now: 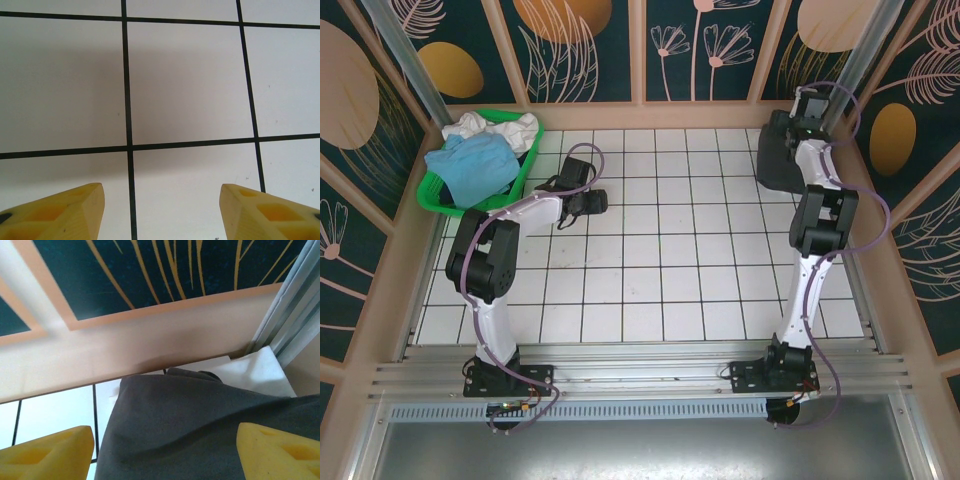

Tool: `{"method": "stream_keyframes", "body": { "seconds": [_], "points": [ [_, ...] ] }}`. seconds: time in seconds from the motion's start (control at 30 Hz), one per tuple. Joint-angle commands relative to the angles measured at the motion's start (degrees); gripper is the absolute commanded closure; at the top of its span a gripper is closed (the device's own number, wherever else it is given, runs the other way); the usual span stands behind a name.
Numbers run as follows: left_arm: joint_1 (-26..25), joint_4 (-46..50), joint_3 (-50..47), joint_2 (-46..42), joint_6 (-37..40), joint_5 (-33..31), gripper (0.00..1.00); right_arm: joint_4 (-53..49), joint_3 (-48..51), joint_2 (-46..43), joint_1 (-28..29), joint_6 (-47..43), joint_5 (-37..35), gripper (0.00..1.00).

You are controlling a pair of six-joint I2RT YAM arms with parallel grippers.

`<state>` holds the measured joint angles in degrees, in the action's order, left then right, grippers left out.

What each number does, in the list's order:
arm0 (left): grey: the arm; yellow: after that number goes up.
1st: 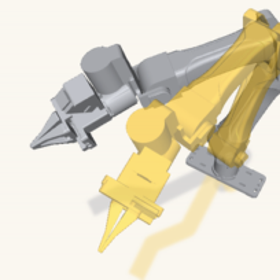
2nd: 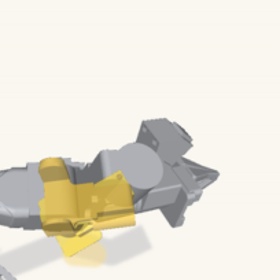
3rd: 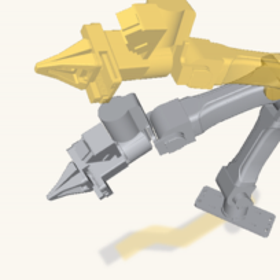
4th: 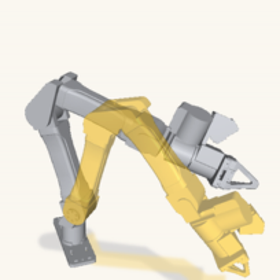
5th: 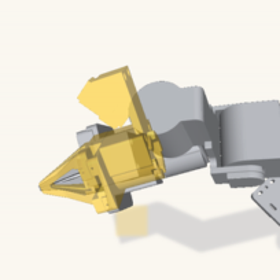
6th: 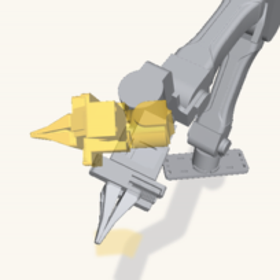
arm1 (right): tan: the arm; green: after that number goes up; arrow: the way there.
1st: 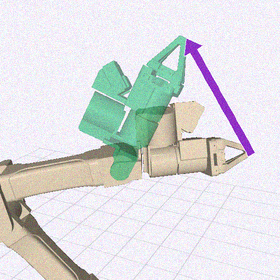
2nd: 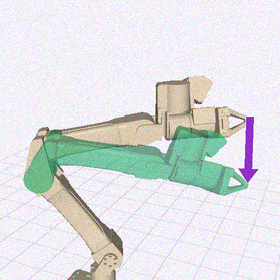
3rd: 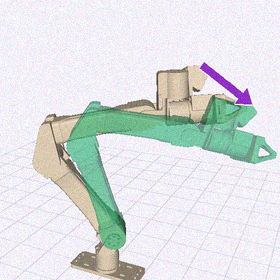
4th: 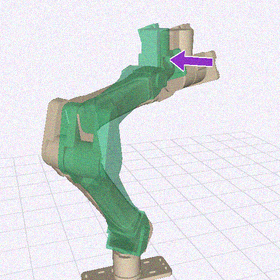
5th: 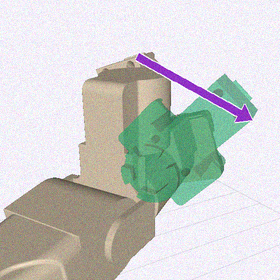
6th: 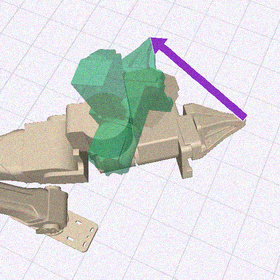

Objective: Fold and stack the t-shirts

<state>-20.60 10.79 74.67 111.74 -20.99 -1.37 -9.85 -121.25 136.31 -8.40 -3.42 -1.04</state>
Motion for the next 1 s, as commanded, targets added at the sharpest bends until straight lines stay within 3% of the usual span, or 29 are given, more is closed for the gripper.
{"method": "stream_keyframes", "body": {
  "seconds": [0.0,0.27,0.43,0.63,0.77,0.97],
  "points": [
    [0.4,1.0,0.4,-1.8,1.1,0.4,0.38,-5.6,-1.9,4.6,-2.0,1.6,2.1,0.25],
    [0.4,0.4,-0.2,-1.7,1.3,0.8,0.38,-21.4,-11.9,11.8,-5.9,0.2,12.4,0.22],
    [0.4,0.0,-0.6,-1.8,1.4,1.1,0.38,-31.8,-18.1,14.6,-8.0,0.3,17.0,0.11],
    [0.4,-0.2,-1.2,-2.3,1.6,0.9,0.38,-30.9,-14.5,8.8,-7.4,0.8,18.7,0.01],
    [0.4,-0.6,-1.9,-3.3,1.7,0.7,0.38,-24.7,-7.7,3.0,-5.0,1.2,14.0,0.01],
    [0.4,-0.6,-2.7,-3.9,2.0,0.1,0.37,-23.1,-6.8,7.2,-3.3,1.5,11.2,0.01]
  ]
}}
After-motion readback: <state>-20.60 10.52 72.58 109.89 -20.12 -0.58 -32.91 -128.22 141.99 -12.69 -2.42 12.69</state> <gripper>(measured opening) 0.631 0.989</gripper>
